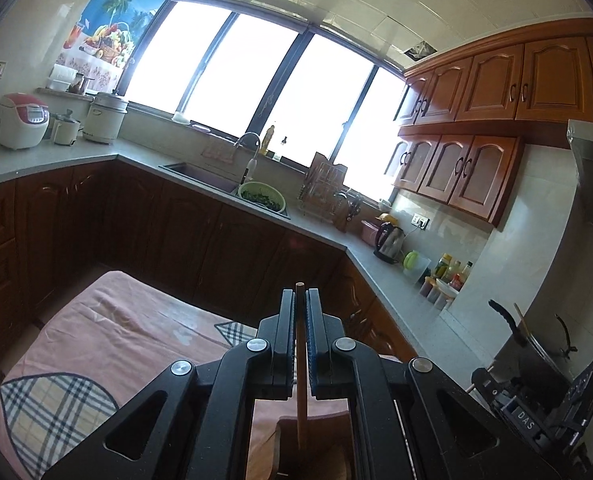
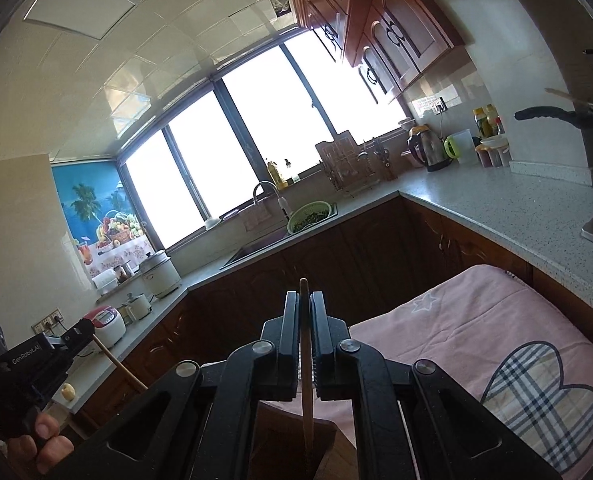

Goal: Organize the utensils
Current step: 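Drop the chopstick into the holder and open the left tool, then move the left tool back over the remaining chopsticks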

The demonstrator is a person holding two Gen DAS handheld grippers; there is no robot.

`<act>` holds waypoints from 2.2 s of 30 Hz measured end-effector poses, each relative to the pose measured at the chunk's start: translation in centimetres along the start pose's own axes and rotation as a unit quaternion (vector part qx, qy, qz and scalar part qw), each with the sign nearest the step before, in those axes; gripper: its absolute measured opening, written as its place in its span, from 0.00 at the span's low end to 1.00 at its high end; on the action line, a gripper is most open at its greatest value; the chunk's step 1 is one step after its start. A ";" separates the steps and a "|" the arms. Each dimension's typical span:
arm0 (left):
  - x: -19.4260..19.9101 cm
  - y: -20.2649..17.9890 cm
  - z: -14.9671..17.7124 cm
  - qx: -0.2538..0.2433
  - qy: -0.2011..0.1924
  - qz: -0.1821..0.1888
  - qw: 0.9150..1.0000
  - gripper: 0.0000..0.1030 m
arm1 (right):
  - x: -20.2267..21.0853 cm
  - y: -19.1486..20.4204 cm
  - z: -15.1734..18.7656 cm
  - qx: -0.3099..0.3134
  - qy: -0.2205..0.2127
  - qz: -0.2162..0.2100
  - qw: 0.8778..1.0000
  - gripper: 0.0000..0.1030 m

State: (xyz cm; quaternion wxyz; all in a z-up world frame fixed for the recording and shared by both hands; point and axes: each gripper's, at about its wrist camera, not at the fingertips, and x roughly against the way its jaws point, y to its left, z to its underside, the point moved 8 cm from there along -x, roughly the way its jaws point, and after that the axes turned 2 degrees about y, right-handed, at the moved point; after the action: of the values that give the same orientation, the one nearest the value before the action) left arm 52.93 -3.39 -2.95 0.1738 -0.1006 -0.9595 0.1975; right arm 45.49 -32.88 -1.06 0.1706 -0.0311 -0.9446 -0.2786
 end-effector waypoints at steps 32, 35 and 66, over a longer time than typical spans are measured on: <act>0.1 1.1 -1.1 -0.009 0.055 -0.007 0.998 0.50 | -0.4 -1.9 3.0 -0.041 0.044 0.000 0.998 0.63; 1.8 1.5 -0.9 -0.007 0.057 -0.013 0.998 0.73 | 0.8 -2.2 2.9 -0.053 0.045 -0.004 0.998 0.75; 23.5 2.5 8.5 -0.039 0.193 -0.069 0.978 0.84 | 18.1 -1.4 14.2 0.004 0.143 0.035 0.989 0.86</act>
State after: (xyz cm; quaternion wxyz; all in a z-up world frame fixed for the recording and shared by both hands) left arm 28.45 2.09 -4.42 0.3651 -0.0773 -0.9194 0.1242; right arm 23.96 -27.07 -6.86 0.3135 -0.0238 -0.9100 -0.2703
